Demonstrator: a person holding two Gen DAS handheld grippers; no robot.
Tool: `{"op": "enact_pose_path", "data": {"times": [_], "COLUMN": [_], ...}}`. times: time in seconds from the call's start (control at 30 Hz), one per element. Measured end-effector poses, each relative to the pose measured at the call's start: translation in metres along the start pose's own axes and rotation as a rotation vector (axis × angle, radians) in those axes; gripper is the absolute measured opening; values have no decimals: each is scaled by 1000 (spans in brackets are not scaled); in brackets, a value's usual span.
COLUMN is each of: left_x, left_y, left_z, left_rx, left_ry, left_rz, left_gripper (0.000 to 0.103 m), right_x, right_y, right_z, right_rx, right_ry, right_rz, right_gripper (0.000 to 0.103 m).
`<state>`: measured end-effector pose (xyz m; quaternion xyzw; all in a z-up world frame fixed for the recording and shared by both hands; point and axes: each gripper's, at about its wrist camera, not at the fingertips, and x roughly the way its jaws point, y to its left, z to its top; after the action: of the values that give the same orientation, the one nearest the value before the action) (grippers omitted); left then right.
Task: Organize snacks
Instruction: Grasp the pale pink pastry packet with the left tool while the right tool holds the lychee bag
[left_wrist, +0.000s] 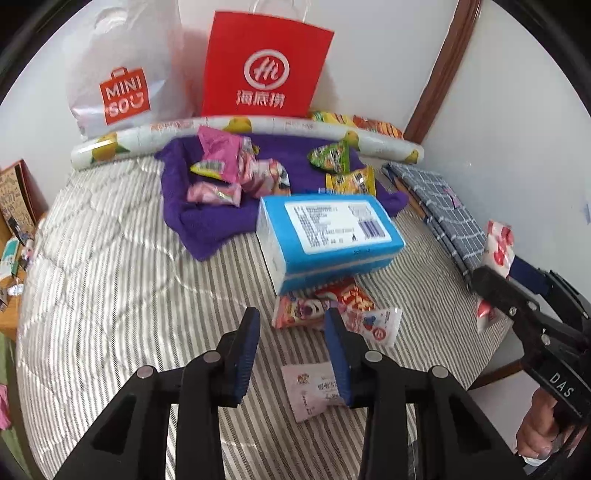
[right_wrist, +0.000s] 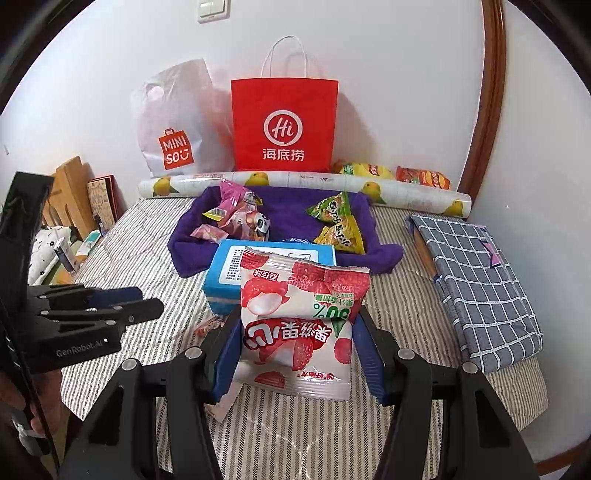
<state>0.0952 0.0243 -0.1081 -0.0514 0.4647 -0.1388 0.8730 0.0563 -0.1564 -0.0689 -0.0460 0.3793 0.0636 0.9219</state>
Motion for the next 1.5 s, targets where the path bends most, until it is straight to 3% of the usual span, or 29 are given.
{"op": "enact_pose_path", "data": {"times": [0.07, 0.17, 0.63, 0.97, 1.17, 1.27, 1.5], "left_x": [8, 19, 64, 72, 77, 76, 73], "left_y": [-3, -8, -22, -46, -57, -58, -51], "left_z": [-6, -15, -44, -53, -55, -55, -52], "left_rx": [12, 30, 1, 132, 188, 190, 144], "left_ry": [25, 55, 152, 113, 105, 96, 109], "left_rz": [9, 23, 0, 56, 120, 141, 117], "left_gripper": [37, 52, 53, 76, 75, 68, 58], "right_x": [1, 3, 20, 42, 43, 43, 35], "right_y": [1, 3, -21, -45, -47, -49, -56], "right_z": [-1, -4, -30, -36, -28, -26, -26], "right_rx": [-2, -3, 28, 72, 69, 72, 80], "right_ry": [4, 9, 58, 101, 83, 83, 64], "right_rz": [1, 3, -1, -31, -73, -79, -102], "right_gripper": [57, 57, 57, 57, 57, 57, 57]}}
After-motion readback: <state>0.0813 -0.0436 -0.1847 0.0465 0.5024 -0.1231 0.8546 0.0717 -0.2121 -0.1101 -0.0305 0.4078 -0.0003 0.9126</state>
